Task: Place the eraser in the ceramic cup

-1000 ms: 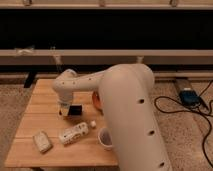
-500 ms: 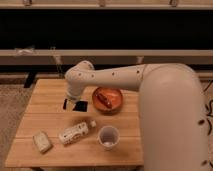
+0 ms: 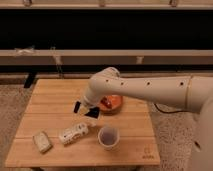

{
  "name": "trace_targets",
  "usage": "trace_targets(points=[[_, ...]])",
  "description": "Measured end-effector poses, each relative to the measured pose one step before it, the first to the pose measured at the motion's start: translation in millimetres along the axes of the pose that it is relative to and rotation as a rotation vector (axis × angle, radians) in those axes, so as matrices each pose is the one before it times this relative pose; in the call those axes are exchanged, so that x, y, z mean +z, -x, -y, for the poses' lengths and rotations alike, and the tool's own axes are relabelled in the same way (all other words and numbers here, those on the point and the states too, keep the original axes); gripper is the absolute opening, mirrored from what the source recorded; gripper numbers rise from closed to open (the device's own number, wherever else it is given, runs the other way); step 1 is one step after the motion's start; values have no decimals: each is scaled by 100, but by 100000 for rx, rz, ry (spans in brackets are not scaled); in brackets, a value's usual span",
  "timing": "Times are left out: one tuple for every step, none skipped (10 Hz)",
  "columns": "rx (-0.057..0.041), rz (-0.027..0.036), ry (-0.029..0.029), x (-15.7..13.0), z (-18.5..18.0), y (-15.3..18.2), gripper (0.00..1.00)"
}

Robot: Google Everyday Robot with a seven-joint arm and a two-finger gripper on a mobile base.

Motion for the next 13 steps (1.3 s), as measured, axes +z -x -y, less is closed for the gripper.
trace_targets(points=[[1687, 1374, -430, -557, -814, -650, 0], [2632, 1072, -842, -742, -755, -1224, 0], [1589, 499, -614, -356, -397, -659, 0], [1532, 549, -341, -228, -609, -500, 0], [1713, 500, -725, -398, -434, -725, 0], [2377, 572, -1230, -555, -372, -881, 0], [855, 377, -411, -210, -259, -287, 0], [1590, 477, -784, -408, -189, -541, 0], [1314, 694, -777, -379, -78, -399, 0], [576, 785, -627, -251, -83, -126, 0], [213, 438, -474, -198, -12, -86, 0], [149, 724, -787, -347, -5, 11, 0], [244, 580, -519, -259, -21, 1, 0]])
